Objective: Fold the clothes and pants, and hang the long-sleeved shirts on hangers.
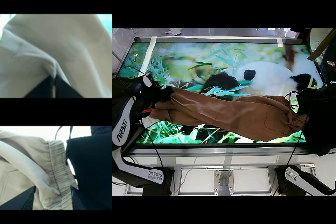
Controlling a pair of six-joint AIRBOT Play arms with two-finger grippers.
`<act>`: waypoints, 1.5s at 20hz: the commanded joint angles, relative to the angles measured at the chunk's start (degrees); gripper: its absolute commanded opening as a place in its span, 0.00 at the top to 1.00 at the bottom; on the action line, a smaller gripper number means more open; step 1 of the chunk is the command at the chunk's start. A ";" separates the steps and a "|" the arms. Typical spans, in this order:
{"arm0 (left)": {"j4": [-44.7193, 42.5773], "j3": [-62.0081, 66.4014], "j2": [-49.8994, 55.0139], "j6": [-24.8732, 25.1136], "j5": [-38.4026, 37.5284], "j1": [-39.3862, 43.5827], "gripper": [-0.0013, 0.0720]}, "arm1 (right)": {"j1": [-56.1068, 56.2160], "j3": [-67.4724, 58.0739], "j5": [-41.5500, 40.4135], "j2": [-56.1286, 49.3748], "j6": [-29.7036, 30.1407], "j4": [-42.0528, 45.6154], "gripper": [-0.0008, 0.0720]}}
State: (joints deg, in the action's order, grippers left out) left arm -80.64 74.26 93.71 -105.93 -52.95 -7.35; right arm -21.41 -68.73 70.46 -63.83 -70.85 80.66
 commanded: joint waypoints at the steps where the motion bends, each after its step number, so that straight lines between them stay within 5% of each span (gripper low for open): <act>1: 2.58 0.24 0.44 -0.33 2.75 0.11 0.97 | -0.02 0.02 -0.13 -0.04 -0.07 0.00 0.32; 7: 2.01 0.55 -9.20 6.67 -1.79 -1.29 0.97 | -0.04 0.02 4.70 0.04 0.13 7.54 0.32; 11: -13.05 0.33 -22.16 7.37 -11.74 -1.79 0.97 | -2.51 2.82 8.61 0.31 2.38 6.21 0.32; 15: -16.87 -8.63 -36.17 7.39 -18.12 -5.29 0.97 | -10.45 12.24 8.15 0.85 3.02 5.29 0.32; 21: -16.87 -30.45 -52.26 7.37 -19.80 -7.45 0.97 | -14.62 25.40 -0.42 0.74 8.50 -11.17 0.31; 26: -16.87 -32.96 -54.36 7.39 -19.76 -7.45 0.97 | -14.62 26.32 -7.32 -2.51 8.81 -12.94 0.27; 27: -16.87 -32.96 -54.36 7.39 -19.74 -7.45 0.97 | -14.62 26.32 -7.87 -3.45 8.81 -13.00 0.30; 28: -16.90 -32.96 -54.36 7.39 -19.47 -7.45 0.97 | -14.62 26.32 -8.63 -4.20 8.81 -12.98 0.46; 29: -17.27 -32.94 -54.36 7.39 -18.49 -7.48 0.97 | -14.62 26.23 -9.09 -4.42 8.85 -12.96 0.79; 30: -18.01 -32.79 -54.36 7.37 -17.03 -7.48 0.97 | -14.62 25.66 -9.31 -4.37 8.92 -12.83 0.94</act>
State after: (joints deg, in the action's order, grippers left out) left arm -97.60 41.95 39.86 -98.59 -71.99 -14.74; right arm -35.99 -42.89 63.72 -67.13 -62.33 68.69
